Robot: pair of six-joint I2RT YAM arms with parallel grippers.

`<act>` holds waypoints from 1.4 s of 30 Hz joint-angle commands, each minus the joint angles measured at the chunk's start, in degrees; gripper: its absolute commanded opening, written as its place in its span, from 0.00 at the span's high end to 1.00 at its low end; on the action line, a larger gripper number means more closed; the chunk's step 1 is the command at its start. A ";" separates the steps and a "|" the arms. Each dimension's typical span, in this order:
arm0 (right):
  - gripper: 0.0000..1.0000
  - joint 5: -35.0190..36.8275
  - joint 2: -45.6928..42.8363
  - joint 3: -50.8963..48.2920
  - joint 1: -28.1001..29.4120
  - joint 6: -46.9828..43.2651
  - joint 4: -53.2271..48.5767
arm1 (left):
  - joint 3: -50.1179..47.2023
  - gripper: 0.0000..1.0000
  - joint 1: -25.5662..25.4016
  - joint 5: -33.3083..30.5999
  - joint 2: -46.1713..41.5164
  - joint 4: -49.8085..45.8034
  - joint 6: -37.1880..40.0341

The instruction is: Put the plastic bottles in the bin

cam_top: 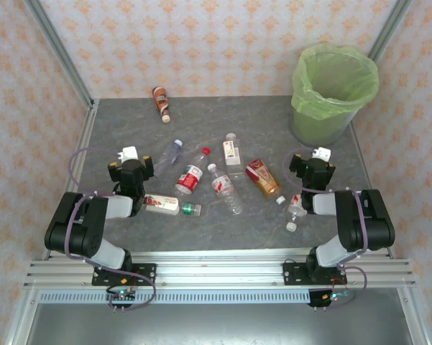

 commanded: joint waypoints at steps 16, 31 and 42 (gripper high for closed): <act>0.01 1.24 -0.37 -0.39 0.11 0.85 1.55 | 0.09 0.00 -0.12 -1.88 -0.63 1.60 -0.81; 0.01 1.30 -0.43 -0.41 0.08 1.01 1.46 | -0.05 0.00 -0.12 -1.88 -0.71 1.67 -0.80; 0.01 -3.24 -7.51 3.79 0.10 -1.01 -10.98 | 4.71 0.00 -0.12 -0.20 -4.55 -9.94 0.19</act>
